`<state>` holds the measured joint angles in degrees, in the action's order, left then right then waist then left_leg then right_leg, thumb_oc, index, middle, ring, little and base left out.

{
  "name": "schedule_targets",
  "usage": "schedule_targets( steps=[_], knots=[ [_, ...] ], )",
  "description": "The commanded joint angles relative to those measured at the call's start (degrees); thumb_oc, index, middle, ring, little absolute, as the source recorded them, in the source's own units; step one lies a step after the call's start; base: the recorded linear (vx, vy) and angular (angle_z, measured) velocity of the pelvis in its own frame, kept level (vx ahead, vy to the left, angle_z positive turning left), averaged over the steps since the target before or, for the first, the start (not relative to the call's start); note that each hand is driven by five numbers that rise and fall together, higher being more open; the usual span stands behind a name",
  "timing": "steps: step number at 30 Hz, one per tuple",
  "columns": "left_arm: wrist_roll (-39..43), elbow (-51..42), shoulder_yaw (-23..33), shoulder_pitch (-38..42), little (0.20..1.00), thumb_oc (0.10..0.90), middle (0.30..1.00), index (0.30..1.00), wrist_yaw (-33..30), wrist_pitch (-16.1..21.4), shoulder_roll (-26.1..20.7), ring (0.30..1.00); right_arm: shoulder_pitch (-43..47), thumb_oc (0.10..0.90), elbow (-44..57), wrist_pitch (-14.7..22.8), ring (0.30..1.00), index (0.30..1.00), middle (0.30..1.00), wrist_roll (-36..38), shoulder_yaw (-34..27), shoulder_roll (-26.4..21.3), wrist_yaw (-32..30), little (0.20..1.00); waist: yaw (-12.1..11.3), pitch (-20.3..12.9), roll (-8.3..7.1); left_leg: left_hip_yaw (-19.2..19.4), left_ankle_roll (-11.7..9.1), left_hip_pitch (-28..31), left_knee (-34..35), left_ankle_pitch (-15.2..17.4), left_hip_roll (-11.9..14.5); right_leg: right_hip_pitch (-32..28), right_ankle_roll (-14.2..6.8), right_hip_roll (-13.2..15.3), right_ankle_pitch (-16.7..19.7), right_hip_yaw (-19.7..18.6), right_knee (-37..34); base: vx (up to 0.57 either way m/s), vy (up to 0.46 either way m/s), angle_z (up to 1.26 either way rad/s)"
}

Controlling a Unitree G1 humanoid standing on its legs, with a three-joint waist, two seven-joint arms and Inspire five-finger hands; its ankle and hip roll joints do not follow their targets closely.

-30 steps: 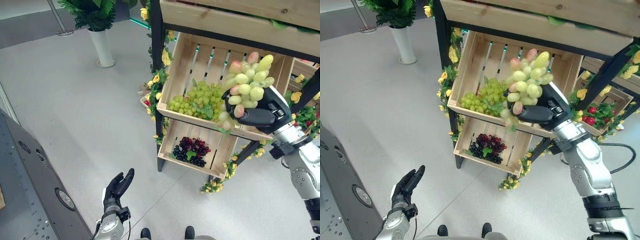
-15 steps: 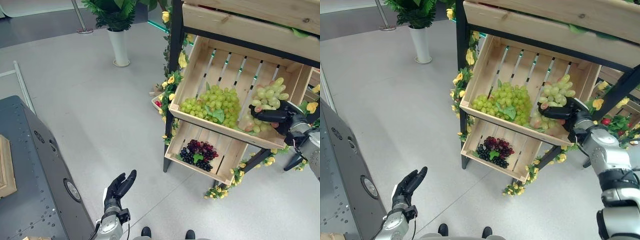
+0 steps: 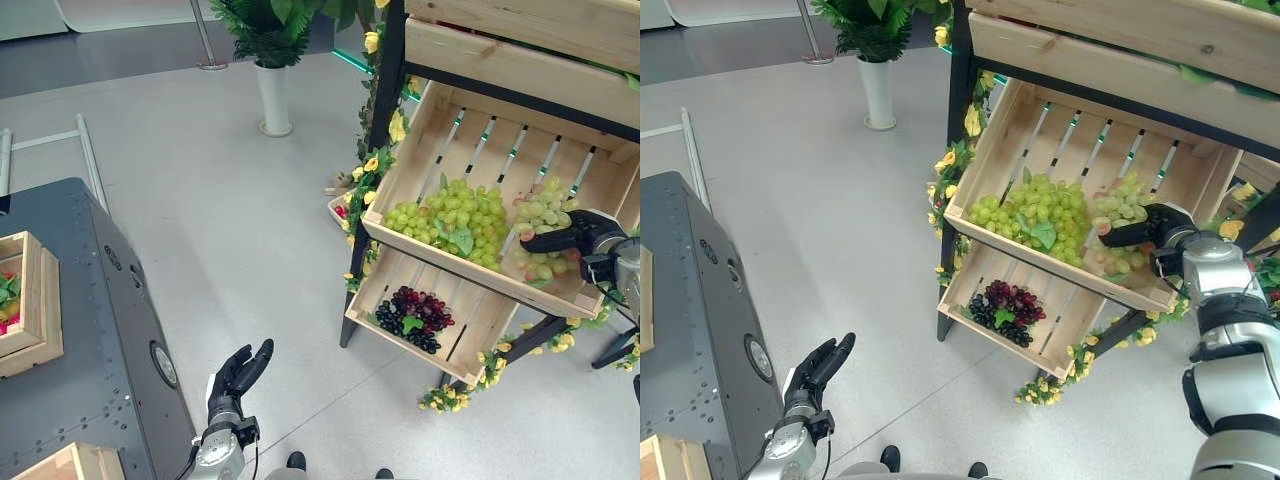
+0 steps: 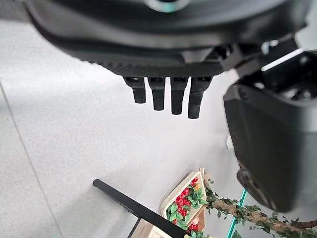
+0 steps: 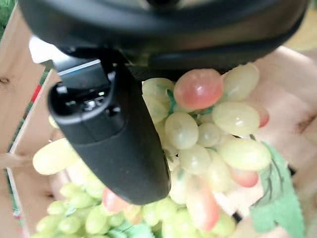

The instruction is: Pick up the fruits from the basket on one side to the basket on the other side

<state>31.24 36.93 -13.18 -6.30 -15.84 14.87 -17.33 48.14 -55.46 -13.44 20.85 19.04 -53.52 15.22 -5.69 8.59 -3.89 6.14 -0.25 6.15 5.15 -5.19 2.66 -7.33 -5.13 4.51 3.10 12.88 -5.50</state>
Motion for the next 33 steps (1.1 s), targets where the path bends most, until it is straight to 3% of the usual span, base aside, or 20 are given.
schedule_targets(
  steps=[1,6,14,20,26,33],
  knots=[
    [-1.41,-2.28,-3.89,4.82,0.900,0.800,0.900,0.900,0.77,6.02,-3.31,0.900,13.62,0.800,-1.19,5.83,0.900,0.900,0.900,-7.67,6.99,-10.09,-3.49,0.900,-1.68,-2.39,-2.21,-2.62,0.79,3.02,-0.15,9.40,-2.26,-2.32,1.45,-0.30,-2.83,-0.42,0.50,0.00,0.000,0.00],
    [-1.44,-2.93,-3.80,4.51,0.900,0.800,0.900,0.900,0.95,6.08,-3.60,0.900,15.45,0.800,1.43,7.04,0.900,0.900,0.900,-12.65,10.90,-10.71,-4.41,0.900,-1.50,-2.51,-2.18,-2.54,0.79,2.99,-0.15,9.34,-2.32,-2.23,1.42,-0.31,-2.86,-0.66,0.50,0.00,0.000,0.00],
    [-1.21,-4.08,-3.74,4.31,0.900,0.800,0.900,0.900,1.11,5.57,-3.79,0.900,17.68,0.800,8.46,6.01,0.900,0.900,0.900,-19.29,15.71,-11.85,-5.87,0.900,-0.88,-2.60,-2.27,-2.03,0.68,2.83,-0.15,9.32,-2.30,-1.92,1.29,-0.27,-2.95,-0.97,0.50,0.00,0.000,0.00],
    [-1.67,-3.92,-3.43,4.17,0.900,0.800,0.900,0.900,0.89,5.27,-3.71,0.900,17.39,0.800,14.89,3.62,0.900,0.900,0.900,-16.59,16.38,-12.26,-4.97,0.900,-0.17,-2.77,-2.48,-1.58,0.61,2.70,-0.15,9.31,-2.25,-1.59,1.21,-0.32,-2.89,-1.35,0.50,0.00,0.000,-0.03],
    [-1.46,-4.09,-2.51,3.60,0.900,0.800,0.900,0.900,0.42,4.66,-3.53,0.900,14.05,0.800,24.56,5.71,0.900,0.900,0.900,-14.77,12.70,-12.23,-10.04,0.900,0.78,-3.05,-2.32,-1.03,0.55,2.64,-0.15,9.36,-2.13,-1.33,1.13,-0.38,-2.91,-1.77,0.50,0.00,-0.002,-0.03],
    [-2.63,-3.09,-0.73,4.04,0.900,0.800,0.900,0.900,-0.59,4.12,-2.79,0.900,4.01,0.800,41.01,6.50,0.900,0.900,0.900,-21.47,3.73,-9.74,-15.82,0.900,2.51,-3.09,-1.71,-0.03,0.77,2.71,-0.15,9.48,-2.01,-0.90,0.99,-0.39,-2.96,-2.91,0.50,0.00,-0.001,-0.04]
  ],
)
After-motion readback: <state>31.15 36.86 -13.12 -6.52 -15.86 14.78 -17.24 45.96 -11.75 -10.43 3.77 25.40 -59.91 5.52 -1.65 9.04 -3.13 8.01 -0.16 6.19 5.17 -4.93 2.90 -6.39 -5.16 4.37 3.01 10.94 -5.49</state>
